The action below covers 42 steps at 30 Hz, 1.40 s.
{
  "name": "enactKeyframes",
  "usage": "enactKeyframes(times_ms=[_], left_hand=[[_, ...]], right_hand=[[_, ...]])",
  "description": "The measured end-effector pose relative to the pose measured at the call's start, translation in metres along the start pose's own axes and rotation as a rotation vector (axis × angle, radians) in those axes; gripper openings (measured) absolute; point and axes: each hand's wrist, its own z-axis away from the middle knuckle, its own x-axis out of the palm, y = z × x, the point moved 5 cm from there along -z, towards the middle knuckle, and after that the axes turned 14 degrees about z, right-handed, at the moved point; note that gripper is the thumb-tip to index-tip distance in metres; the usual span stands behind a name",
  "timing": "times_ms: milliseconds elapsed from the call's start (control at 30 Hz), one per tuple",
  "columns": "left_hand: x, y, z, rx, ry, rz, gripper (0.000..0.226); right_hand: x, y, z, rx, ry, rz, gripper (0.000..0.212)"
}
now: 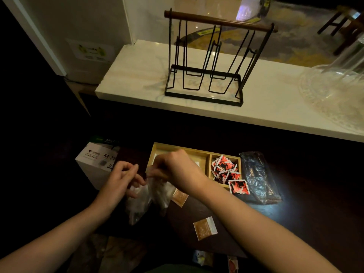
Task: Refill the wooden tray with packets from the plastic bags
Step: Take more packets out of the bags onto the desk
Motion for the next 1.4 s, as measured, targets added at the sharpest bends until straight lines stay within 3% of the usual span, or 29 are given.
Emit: enactKeyframes(times_ms=[133,200,267,367,467,633,733,967,1400], left_hand=[[-0.019,-0.048,0.000,-0.386,0.077,0.182,0.044],[-0.019,-0.062,0.007,-0.556,0.007,0.347,0.055],[-0.015,-0.061,0.011,-0.614,-0.082,0.501,0.055],[-0.020,-0.053,0.003,-0.573,-0.062,0.605,0.044],[-0.033,-0.047,-0.006,-0.498,0.061,0.565,0.032],[-0.053,-0.034,-0.014,-0.318,0.155,0.253,0.022],[-0.063,-0.026,-0.022,-0.170,0.204,0.010,0.030],[-0.062,-0.014,-0.037,-0.093,0.200,-0.116,0.027],[-0.052,0.017,-0.045,-0.045,0.063,-0.207,0.027]], right_hand=[[-0.027,-0.012,-0.019,-0.048,0.146,-0.245,0.022],[-0.036,-0.013,-0.027,-0.038,0.162,-0.350,0.018],[-0.038,-0.009,-0.035,-0.003,0.144,-0.461,0.014],[-0.031,0.003,-0.045,0.063,0.092,-0.594,0.006],[-0.021,0.024,-0.049,0.134,0.080,-0.518,0.006],[0.003,0.065,-0.039,0.246,0.036,-0.193,0.020],[0.020,0.080,-0.037,0.304,-0.012,-0.087,0.020],[0.047,0.105,-0.038,0.476,-0.042,-0.316,0.016],[0.061,0.119,-0.035,0.492,0.007,-0.366,0.014]])
